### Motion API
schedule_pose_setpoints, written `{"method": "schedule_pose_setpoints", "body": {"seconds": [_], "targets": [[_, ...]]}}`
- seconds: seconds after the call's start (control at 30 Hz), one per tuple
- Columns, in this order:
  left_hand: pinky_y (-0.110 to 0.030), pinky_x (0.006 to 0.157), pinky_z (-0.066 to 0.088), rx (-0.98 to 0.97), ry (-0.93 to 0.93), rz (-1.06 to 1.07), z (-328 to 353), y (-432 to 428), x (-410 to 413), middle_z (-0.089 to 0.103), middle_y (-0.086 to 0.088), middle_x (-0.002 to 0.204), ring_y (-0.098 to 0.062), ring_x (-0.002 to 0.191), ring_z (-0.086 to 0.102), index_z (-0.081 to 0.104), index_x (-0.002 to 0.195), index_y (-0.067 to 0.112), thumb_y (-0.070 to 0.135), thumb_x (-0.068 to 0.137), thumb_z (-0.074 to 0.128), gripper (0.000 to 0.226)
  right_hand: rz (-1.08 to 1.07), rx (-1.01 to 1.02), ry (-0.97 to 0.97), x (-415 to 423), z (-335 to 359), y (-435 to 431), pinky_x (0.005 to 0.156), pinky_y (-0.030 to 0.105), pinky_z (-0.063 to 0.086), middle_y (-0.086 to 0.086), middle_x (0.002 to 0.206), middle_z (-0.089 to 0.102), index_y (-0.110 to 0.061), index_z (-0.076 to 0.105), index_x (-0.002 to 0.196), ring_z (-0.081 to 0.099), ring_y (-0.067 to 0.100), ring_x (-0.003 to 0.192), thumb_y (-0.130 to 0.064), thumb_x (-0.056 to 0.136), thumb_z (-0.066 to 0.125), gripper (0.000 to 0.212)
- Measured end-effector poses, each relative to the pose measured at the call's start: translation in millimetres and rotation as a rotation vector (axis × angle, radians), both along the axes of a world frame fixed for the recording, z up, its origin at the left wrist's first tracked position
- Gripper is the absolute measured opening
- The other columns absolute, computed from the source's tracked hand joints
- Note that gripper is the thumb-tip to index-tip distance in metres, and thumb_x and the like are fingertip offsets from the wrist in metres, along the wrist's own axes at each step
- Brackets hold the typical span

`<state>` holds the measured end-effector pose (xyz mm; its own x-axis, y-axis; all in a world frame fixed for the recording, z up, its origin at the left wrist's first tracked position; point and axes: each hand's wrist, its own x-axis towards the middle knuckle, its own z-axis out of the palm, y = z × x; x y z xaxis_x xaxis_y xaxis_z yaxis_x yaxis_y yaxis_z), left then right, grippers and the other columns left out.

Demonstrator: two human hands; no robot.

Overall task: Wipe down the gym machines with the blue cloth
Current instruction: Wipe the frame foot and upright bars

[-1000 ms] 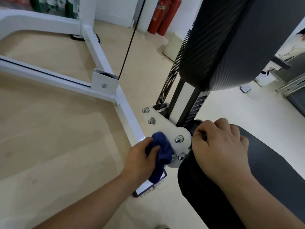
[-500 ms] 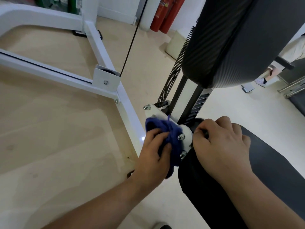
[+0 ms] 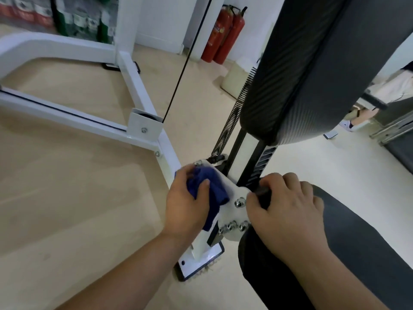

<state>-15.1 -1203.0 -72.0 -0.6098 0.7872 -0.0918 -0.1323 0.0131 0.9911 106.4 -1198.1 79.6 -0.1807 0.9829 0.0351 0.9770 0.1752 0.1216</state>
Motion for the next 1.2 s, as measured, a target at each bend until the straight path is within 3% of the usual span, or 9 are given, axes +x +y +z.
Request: {"method": "schedule_pose_setpoints", "body": {"seconds": [0.17, 0.3, 0.47, 0.6, 0.7, 0.83, 0.97, 1.03, 1.2], "targets": [[-0.023, 0.103, 0.048, 0.089, 0.377, -0.153, -15.7, 10.1, 2.7, 0.052, 0.016, 0.132, 0.001, 0.115, 0.053, 0.055, 0.142, 0.025, 0.008, 0.096, 0.061, 0.049, 0.013, -0.128, 0.009, -1.7, -0.5, 12.5, 0.118, 0.046, 0.021, -0.009, 0.152, 0.04, -0.038, 0.012, 0.16, 0.035, 0.017, 0.142, -0.058, 0.093, 0.046, 0.077], [-0.023, 0.079, 0.052, 0.164, 0.515, -0.183, -31.7, 0.0, 25.4, 0.052, 0.009, 0.119, -0.007, 0.095, 0.056, 0.061, 0.126, 0.018, 0.007, 0.087, 0.068, 0.041, 0.006, -0.113, 0.035, -0.8, -2.2, 15.4, 0.117, 0.046, 0.021, -0.014, 0.139, 0.054, -0.043, 0.014, 0.158, 0.044, 0.015, 0.135, -0.058, 0.091, 0.048, 0.076], [-0.03, 0.066, 0.051, 0.027, 0.158, -0.267, -47.0, -7.0, 35.3, 0.061, 0.011, 0.087, -0.012, 0.075, 0.061, 0.059, 0.091, 0.036, 0.007, 0.089, 0.065, 0.03, 0.001, -0.104, 0.047, 1.4, -1.1, 18.2, 0.116, 0.045, 0.021, -0.016, 0.135, 0.055, -0.045, 0.018, 0.155, 0.046, 0.012, 0.131, -0.057, 0.091, 0.049, 0.072], [-0.048, 0.064, 0.056, -0.231, 0.036, -0.218, -72.8, 2.0, 0.2, 0.068, -0.001, 0.08, -0.025, 0.071, 0.066, 0.062, 0.083, 0.027, 0.02, 0.095, 0.061, 0.014, -0.008, -0.11, 0.063, 0.6, -1.9, 17.7, 0.116, 0.044, 0.021, -0.017, 0.128, 0.055, -0.045, 0.019, 0.155, 0.046, 0.011, 0.129, -0.056, 0.091, 0.05, 0.072], [-0.024, 0.078, 0.05, -0.08, 0.129, -0.039, -49.5, 19.1, -14.8, 0.059, 0.007, 0.111, -0.008, 0.093, 0.062, 0.065, 0.096, 0.028, 0.023, 0.095, 0.067, 0.005, -0.005, -0.101, 0.061, -0.4, -3.8, 17.9, 0.116, 0.044, 0.021, -0.017, 0.127, 0.055, -0.045, 0.018, 0.155, 0.046, 0.012, 0.129, -0.056, 0.09, 0.048, 0.072], [-0.001, 0.101, 0.032, 0.082, 0.281, -0.085, -29.5, 29.0, -15.6, 0.045, 0.022, 0.142, 0.015, 0.121, 0.045, 0.065, 0.123, 0.027, 0.015, 0.096, 0.066, 0.03, -0.012, -0.094, 0.058, -0.2, -3.9, 17.9, 0.116, 0.043, 0.021, -0.017, 0.125, 0.055, -0.046, 0.018, 0.155, 0.046, 0.011, 0.127, -0.054, 0.091, 0.049, 0.071], [-0.024, 0.073, 0.055, -0.068, 0.092, -0.182, -61.2, 13.2, 10.0, 0.063, 0.005, 0.101, -0.007, 0.084, 0.064, 0.059, 0.094, 0.03, 0.008, 0.099, 0.056, 0.023, -0.011, -0.088, 0.06, 0.7, -5.0, 16.8, 0.115, 0.041, 0.022, -0.019, 0.121, 0.055, -0.048, 0.018, 0.155, 0.046, 0.01, 0.126, -0.053, 0.09, 0.049, 0.071], [-0.021, 0.059, 0.052, -0.113, -0.014, -0.164, -64.4, 13.6, 14.9, 0.064, 0.001, 0.082, -0.008, 0.068, 0.064, 0.057, 0.085, 0.031, 0.005, 0.1, 0.053, 0.029, -0.008, -0.093, 0.053, 0.4, -4.6, 16.4, 0.115, 0.041, 0.021, -0.021, 0.119, 0.053, -0.047, 0.019, 0.155, 0.046, 0.008, 0.127, -0.054, 0.091, 0.049, 0.071], [-0.031, 0.061, 0.056, -0.007, -0.209, 0.112, -35.2, 38.9, -1.4, 0.067, -0.006, 0.089, -0.027, 0.074, 0.064, 0.061, 0.1, 0.028, 0.012, 0.103, 0.052, 0.019, -0.009, -0.096, 0.053, 1.3, -6.8, 18.9, 0.117, 0.041, 0.02, -0.023, 0.12, 0.051, -0.046, 0.018, 0.155, 0.044, 0.007, 0.127, -0.054, 0.09, 0.047, 0.072]]}}
